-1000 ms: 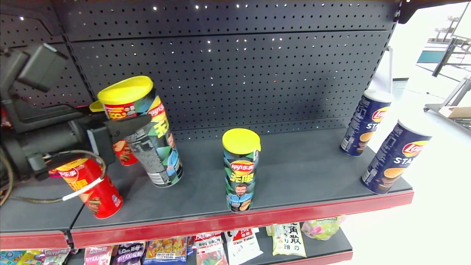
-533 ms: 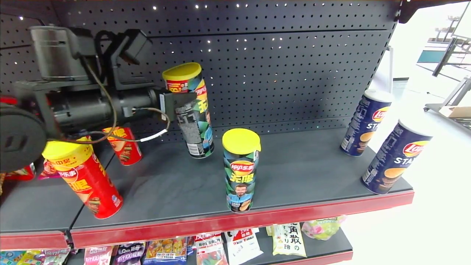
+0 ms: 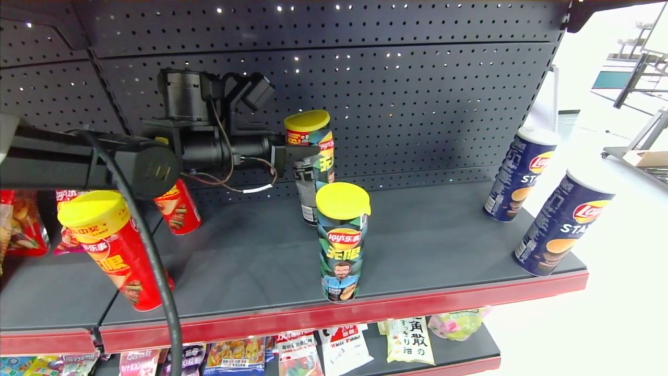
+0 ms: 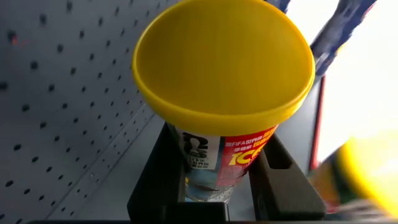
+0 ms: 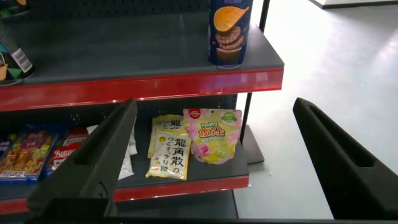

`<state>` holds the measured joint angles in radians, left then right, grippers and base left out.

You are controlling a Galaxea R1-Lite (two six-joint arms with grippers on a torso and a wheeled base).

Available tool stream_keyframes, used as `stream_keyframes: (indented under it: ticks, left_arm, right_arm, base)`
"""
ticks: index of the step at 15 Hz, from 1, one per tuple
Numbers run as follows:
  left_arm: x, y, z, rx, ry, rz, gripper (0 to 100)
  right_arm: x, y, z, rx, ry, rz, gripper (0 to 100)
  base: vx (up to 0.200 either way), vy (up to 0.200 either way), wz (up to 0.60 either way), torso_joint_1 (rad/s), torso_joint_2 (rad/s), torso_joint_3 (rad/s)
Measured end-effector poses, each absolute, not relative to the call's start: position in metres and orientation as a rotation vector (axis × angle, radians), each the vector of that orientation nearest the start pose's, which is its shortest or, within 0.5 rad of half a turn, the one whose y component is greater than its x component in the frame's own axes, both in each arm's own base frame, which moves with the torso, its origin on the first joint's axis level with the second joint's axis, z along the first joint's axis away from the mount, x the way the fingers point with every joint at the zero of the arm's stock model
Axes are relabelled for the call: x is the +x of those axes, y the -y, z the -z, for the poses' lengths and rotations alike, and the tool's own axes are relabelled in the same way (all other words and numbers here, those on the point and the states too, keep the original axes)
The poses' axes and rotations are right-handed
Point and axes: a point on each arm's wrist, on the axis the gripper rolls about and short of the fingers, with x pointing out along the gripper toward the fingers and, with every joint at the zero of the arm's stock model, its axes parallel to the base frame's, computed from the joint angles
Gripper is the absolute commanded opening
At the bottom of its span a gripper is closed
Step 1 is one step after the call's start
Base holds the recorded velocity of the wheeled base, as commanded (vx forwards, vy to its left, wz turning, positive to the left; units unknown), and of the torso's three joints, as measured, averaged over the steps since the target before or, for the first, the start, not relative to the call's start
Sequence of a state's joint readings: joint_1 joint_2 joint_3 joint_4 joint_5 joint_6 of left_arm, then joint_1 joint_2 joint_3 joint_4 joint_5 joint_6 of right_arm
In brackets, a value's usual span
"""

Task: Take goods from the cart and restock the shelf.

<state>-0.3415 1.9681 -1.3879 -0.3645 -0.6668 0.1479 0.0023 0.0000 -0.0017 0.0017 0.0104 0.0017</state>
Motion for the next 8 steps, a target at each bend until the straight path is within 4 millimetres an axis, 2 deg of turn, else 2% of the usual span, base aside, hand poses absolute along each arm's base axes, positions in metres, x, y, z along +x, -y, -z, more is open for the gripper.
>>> stream_keyframes:
  ticks: [4,8]
  left_arm:
    - [0.393,0.139,-0.202,0.146,-0.141,1.080,0]
    - [0.403,0.143,-0.189,0.190,-0.104,1.168,0]
  right_arm:
    - [-0.023,0.000,-0.076,0.002,0.000,-0.013,100]
    - [-0.023,0.000,-0.076,0.002,0.000,-0.013,100]
  base:
    - [0.000,0.000,0.00,0.000,0.00,0.000]
    - [0.000,0.000,0.00,0.000,0.00,0.000]
